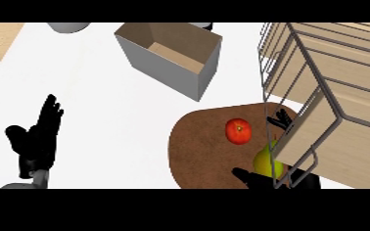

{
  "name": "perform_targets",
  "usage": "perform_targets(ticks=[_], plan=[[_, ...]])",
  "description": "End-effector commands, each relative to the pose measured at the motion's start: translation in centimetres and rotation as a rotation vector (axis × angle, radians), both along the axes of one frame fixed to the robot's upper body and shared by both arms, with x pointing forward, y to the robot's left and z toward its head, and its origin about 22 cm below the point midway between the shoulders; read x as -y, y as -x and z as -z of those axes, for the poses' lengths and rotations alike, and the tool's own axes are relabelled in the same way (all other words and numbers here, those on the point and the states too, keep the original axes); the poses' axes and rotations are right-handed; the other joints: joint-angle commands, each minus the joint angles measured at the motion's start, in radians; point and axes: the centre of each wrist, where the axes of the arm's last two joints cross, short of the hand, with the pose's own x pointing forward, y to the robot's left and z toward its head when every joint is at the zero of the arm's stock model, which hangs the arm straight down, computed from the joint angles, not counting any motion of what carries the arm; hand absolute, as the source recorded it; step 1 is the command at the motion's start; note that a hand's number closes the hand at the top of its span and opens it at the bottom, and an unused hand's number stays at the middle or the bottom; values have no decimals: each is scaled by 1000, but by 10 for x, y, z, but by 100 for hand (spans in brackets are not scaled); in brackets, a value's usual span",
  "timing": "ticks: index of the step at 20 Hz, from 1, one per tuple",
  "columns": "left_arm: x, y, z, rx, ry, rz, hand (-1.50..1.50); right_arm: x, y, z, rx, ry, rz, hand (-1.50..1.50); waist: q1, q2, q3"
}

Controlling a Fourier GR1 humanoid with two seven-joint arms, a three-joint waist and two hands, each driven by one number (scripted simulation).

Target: Pick the tomato from the cutting board and place it in the cardboard box

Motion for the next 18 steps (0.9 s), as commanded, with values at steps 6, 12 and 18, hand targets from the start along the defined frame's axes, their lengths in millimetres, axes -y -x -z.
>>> perform_targets(ticks=[6, 12, 18], plan=[[11, -4, -2, 17, -5, 25, 0, 78, 76, 61, -540, 343, 447, -150, -5, 46, -49], [17, -8, -5, 28, -3, 65, 0, 67, 89, 63, -719, 383, 524, -150, 54, 51, -50], [33, -14, -6, 32, 9, 109, 0, 54, 95, 54, -887, 430, 531, -150, 78, 55, -49]])
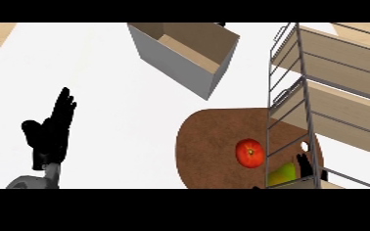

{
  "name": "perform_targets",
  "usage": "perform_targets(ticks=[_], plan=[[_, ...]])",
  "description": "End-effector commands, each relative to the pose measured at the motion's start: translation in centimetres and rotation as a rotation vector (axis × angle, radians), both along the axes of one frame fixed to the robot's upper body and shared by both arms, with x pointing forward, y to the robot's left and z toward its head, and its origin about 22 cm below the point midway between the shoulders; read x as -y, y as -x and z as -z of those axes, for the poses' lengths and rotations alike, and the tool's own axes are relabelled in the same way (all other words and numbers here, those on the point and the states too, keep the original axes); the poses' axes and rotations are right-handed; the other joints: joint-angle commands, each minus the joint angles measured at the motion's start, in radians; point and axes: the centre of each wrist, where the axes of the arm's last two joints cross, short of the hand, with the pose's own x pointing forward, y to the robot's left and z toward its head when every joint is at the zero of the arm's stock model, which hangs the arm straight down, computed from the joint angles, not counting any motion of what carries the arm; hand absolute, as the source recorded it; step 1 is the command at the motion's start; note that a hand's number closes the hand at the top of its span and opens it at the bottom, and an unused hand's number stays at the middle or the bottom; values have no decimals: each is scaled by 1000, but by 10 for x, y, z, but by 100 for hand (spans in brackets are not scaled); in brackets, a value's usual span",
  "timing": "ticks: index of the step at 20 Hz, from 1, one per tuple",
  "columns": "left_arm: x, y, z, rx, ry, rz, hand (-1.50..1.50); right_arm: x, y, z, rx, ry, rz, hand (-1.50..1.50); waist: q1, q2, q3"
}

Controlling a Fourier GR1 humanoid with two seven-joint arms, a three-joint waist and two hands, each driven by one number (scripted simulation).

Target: Pick the tomato from the cutting board and place it in the cardboard box

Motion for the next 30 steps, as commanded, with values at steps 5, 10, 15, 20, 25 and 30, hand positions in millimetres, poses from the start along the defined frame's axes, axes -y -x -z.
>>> perform_targets(ticks=[5, 10, 15, 20, 25, 30], plan=[[12, -7, -1, 6, 8, 44, 0, -6, -14, -26, -243, 20, 181, -150, 37, 7, 5], [16, -11, 0, -4, 5, 51, 0, -24, -29, -54, -304, 77, 215, -150, 37, 2, 7], [26, -14, -2, -5, -2, 56, 0, -46, -54, -91, -405, 129, 269, -150, 51, -6, 13], [35, -16, 9, -31, 14, 78, 0, -84, -83, -126, -451, 157, 308, -150, 39, -8, 18], [30, -15, 1, -36, 11, 39, 0, -103, -106, -140, -505, 158, 346, -150, 40, -17, 21], [29, -18, 7, -27, 9, 40, 0, -116, -134, -147, -547, 196, 357, -150, 31, -15, 22]])
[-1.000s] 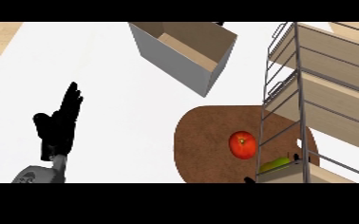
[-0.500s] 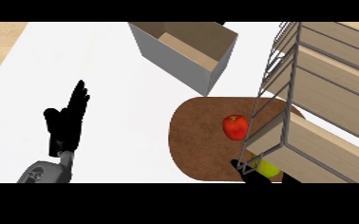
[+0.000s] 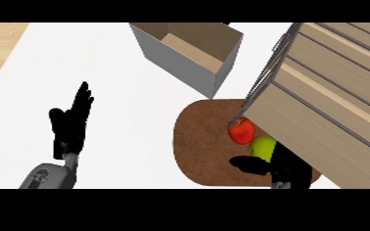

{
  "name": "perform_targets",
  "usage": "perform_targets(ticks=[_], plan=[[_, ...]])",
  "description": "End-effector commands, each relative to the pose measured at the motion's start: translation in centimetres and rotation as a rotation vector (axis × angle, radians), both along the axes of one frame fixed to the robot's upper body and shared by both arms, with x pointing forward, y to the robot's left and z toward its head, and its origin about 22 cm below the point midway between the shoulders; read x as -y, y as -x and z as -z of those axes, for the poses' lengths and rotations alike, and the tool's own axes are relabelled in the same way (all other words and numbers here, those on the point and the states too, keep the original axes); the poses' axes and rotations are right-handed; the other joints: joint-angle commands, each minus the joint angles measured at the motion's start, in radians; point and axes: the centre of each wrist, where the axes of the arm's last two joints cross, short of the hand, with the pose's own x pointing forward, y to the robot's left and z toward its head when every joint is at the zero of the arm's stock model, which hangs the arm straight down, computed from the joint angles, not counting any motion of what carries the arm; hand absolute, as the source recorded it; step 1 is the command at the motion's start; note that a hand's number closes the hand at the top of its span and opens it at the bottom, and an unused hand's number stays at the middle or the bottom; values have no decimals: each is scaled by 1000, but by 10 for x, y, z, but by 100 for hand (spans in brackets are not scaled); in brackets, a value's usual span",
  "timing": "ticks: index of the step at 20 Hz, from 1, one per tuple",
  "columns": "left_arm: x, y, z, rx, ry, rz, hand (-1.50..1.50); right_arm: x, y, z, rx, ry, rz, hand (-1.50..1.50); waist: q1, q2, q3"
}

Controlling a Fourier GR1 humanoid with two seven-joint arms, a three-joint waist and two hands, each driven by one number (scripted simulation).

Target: Pick the tomato from the cutting board and place it in the cardboard box

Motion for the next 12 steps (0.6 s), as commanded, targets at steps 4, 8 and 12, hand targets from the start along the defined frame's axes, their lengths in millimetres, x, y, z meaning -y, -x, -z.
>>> perform_targets(ticks=[4, 8, 12], plan=[[-19, 3, 1, -7, 1, -1, 0, -35, -34, -56, -42, 49, 67, -150, 8, -30, -33], [-11, 11, 18, -14, 4, -24, 0, -39, -36, -49, -78, 50, 52, -150, 2, -30, -32], [-5, 2, 1, -22, 11, -15, 0, -40, -42, -52, -89, 43, 54, -150, -2, -33, -31]])
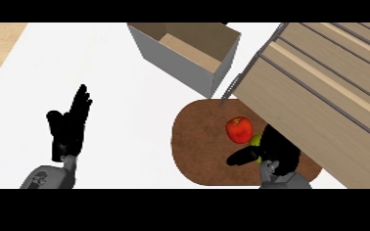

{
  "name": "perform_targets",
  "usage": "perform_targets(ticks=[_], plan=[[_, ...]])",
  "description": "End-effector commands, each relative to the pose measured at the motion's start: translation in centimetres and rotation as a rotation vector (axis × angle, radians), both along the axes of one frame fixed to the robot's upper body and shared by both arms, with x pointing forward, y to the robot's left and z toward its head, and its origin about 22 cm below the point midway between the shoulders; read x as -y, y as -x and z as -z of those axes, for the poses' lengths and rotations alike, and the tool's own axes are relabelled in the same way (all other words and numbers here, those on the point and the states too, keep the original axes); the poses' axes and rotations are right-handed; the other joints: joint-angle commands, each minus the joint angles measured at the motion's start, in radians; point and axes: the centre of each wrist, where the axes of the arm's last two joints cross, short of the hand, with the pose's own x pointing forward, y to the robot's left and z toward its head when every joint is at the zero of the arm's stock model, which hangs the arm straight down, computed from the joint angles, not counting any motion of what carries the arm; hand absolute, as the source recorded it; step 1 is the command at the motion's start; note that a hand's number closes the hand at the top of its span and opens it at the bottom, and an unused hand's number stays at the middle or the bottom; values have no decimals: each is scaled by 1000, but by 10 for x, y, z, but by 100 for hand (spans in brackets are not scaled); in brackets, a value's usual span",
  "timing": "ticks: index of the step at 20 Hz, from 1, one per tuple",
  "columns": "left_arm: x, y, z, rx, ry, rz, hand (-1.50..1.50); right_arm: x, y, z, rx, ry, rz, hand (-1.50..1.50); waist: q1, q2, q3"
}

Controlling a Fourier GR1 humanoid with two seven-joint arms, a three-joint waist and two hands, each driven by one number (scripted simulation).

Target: Pick the tomato from the cutting board and place it in the cardboard box

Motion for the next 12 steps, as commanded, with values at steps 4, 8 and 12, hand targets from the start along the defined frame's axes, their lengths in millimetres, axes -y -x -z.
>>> perform_targets(ticks=[4, 8, 12], plan=[[-6, 10, 2, -8, 8, -1, 0, -23, -22, -28, -7, 46, 96, -150, 18, -31, -31], [16, 0, 5, 11, 1, -2, 0, -25, -20, -29, -32, 22, 79, -150, 5, -30, -31], [-12, 0, 1, 15, -18, -6, 0, -21, -25, -14, -18, 34, 89, -150, 9, -30, -31]])
